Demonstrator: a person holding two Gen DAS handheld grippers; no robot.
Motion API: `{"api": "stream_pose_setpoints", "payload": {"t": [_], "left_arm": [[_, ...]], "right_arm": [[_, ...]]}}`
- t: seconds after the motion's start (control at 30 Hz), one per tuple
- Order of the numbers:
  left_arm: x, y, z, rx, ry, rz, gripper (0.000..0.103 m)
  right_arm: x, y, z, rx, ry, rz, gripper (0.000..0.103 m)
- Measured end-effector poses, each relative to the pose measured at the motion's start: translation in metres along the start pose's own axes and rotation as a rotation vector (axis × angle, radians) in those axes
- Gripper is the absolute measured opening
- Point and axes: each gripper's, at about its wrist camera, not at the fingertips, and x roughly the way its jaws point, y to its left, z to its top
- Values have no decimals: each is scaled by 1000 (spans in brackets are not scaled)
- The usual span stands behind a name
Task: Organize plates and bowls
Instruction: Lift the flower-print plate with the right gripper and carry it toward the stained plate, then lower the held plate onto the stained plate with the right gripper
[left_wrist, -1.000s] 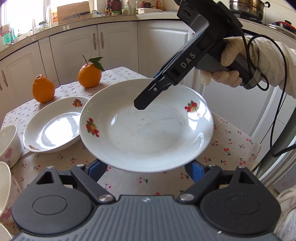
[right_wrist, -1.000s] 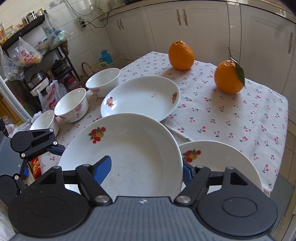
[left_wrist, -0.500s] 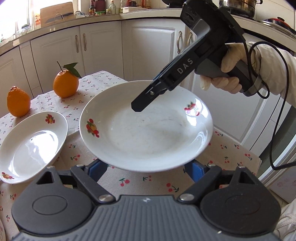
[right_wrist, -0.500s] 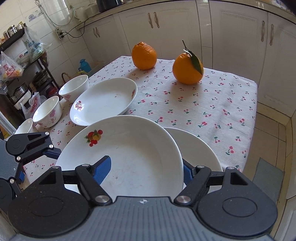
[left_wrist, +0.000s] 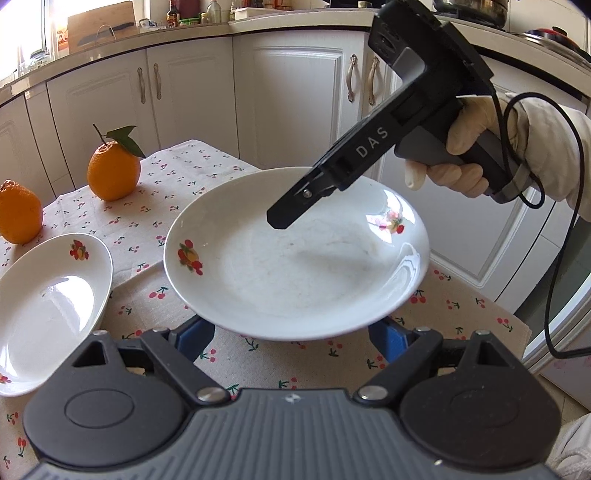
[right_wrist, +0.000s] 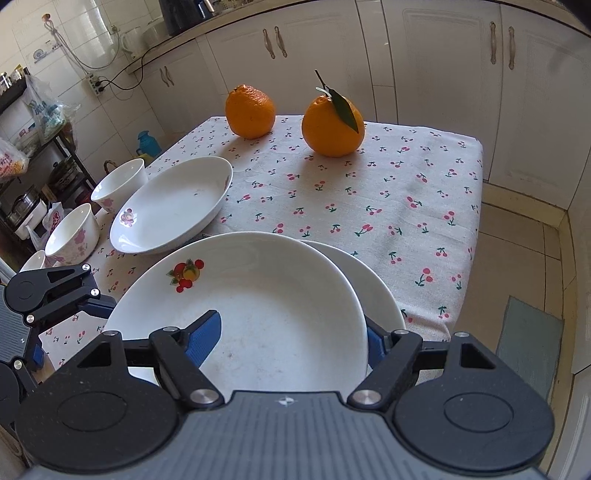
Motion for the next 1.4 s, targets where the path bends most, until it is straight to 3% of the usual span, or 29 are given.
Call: {"api": "stream_pose_setpoints", "payload": {"t": [0.83, 1.4], "left_arm": [[10, 8, -1, -37, -13, -33, 93], [-9, 2, -5, -16, -75, -22, 92]], "right_arm": [[-23, 0, -20, 59, -4, -66, 85], [-31, 19, -28, 58, 16, -157, 90]]}}
